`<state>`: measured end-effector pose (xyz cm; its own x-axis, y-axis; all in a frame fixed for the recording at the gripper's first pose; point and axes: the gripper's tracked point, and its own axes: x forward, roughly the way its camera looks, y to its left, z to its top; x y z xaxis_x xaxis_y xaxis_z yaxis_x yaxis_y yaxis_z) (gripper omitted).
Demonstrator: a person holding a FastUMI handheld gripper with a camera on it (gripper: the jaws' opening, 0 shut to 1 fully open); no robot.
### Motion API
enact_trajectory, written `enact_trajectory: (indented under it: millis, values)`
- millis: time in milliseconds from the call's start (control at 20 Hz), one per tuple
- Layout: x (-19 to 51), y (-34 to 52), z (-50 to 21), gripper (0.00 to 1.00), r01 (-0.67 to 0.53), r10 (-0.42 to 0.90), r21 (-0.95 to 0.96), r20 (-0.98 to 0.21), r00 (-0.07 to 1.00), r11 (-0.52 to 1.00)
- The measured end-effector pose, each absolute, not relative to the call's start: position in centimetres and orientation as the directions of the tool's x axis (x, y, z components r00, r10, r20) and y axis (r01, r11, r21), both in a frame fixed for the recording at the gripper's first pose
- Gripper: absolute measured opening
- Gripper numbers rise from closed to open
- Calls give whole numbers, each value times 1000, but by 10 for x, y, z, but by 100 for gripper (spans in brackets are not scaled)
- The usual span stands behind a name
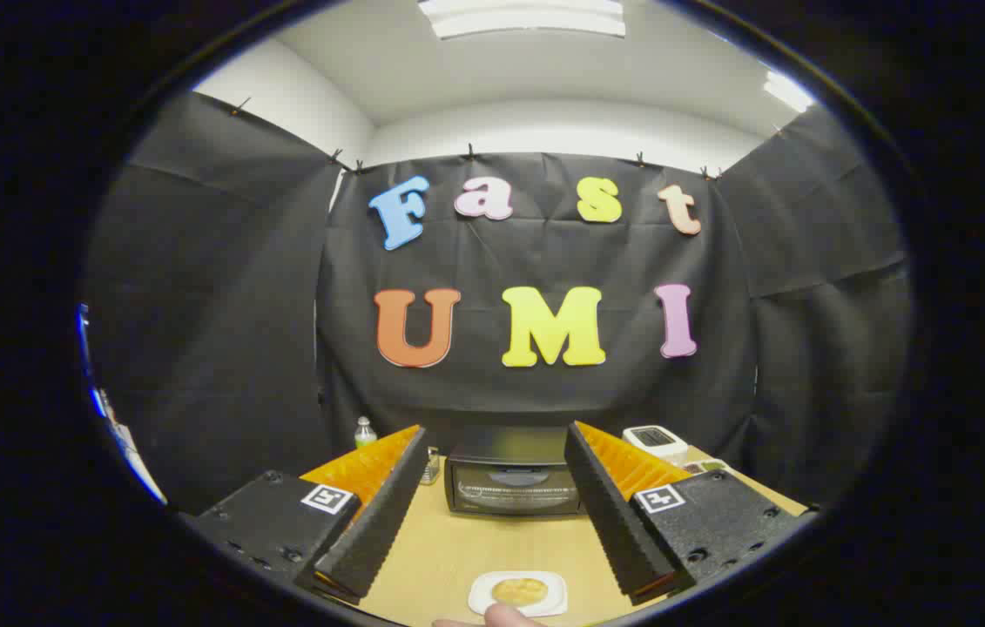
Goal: Open the toaster oven, put the food inside, and close the toaster oven door.
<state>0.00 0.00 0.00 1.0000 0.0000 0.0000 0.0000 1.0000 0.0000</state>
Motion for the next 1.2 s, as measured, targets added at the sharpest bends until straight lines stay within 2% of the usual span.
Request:
enact_trajectory:
  millis: [450, 1200]
  values:
    - [7, -1, 0, 100, 16, -16, 0, 21, 1000, 1000]
    - [31, -24, -34, 100, 24, -22, 40, -38, 999, 999]
